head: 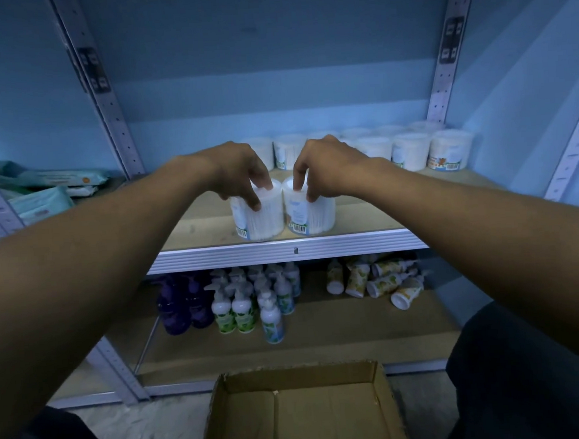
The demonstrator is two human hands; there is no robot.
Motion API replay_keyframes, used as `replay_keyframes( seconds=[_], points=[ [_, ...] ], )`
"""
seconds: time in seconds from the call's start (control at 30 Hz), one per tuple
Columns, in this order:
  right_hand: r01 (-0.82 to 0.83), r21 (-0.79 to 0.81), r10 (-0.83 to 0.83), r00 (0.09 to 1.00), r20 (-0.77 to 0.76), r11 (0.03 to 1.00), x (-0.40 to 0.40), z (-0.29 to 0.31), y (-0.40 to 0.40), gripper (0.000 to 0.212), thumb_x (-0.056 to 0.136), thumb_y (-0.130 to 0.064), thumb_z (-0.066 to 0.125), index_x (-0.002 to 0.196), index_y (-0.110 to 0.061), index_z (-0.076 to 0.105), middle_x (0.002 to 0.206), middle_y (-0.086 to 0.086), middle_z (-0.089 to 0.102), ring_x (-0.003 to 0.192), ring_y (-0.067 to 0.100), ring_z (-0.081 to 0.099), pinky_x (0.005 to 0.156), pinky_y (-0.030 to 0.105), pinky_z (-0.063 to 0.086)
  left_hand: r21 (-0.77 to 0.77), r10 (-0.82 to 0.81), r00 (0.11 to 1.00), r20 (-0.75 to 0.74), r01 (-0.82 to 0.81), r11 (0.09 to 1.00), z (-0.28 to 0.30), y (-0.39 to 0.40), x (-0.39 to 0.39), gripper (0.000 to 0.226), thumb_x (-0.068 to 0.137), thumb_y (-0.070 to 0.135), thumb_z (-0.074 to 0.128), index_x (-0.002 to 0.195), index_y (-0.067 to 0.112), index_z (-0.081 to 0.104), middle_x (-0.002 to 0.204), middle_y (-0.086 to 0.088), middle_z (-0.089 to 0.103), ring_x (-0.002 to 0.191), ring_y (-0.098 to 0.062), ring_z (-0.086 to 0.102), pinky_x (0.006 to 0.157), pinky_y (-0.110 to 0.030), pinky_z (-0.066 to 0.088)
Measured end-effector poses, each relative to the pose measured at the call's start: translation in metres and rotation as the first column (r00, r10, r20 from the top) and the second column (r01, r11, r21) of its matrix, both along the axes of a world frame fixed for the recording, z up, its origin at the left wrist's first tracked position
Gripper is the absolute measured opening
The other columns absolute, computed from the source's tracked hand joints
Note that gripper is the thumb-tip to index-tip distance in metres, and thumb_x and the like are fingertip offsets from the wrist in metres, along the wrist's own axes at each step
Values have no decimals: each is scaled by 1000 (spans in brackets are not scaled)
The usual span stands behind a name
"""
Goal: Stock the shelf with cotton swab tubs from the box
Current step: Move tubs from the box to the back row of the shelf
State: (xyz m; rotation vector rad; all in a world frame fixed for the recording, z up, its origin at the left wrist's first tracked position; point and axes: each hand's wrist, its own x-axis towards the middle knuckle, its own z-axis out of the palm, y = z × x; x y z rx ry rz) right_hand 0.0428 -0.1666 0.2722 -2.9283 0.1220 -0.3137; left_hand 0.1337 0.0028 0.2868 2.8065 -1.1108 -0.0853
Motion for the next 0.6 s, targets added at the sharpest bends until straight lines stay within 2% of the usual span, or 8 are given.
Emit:
replay_keyframes(
  seconds=[0.13, 0.33, 0.43, 0.53, 0.6],
  points=[
    [8, 10, -8, 1000, -10, 1000, 6, 1, -1, 29, 72, -7, 86, 94, -25, 79, 109, 0, 60, 92, 19, 59, 50, 20, 33, -8, -3, 1000, -7, 3, 1000, 0, -2, 8, 46, 74, 22, 86, 118, 25, 71, 120, 10, 66, 62, -5, 58, 61, -23, 53],
    [23, 29, -23, 1000, 1, 999, 23, -2, -7, 28, 72, -7, 86, 93, -25, 79, 108, 0, 60, 93, 21, 62, 51, 21, 34, -15, 1, 1000, 4, -1, 1000, -4, -12, 26, 46, 74, 22, 86, 118, 25, 71, 116, 8, 66, 70, -7, 59, 59, -24, 52],
    [24, 28, -24, 1000, -8, 999, 32, -1, -10, 29, 72, -6, 85, 94, -23, 79, 100, 0, 61, 90, 21, 61, 55, 22, 37, -21, 5, 1000, 14, -4, 1000, -7, -18, 38, 46, 73, 24, 86, 117, 26, 72, 114, 8, 66, 80, -13, 61, 66, -28, 56],
    [34, 40, -34, 999, -8, 999, 46, -3, -14, 29, 71, -6, 85, 91, -25, 79, 98, 0, 62, 92, 21, 63, 64, 24, 40, -27, 14, 999, 38, -13, 1000, -11, -22, 52, 45, 72, 27, 86, 116, 28, 72, 114, 9, 68, 94, -17, 62, 82, -36, 58],
    [38, 42, -38, 999, -5, 998, 54, -4, -17, 29, 71, -5, 84, 91, -25, 79, 99, -1, 61, 92, 21, 62, 61, 23, 38, -36, 11, 998, 57, -9, 999, -13, -25, 60, 45, 73, 28, 86, 116, 28, 72, 116, 9, 69, 100, -18, 62, 87, -38, 57]
  ],
)
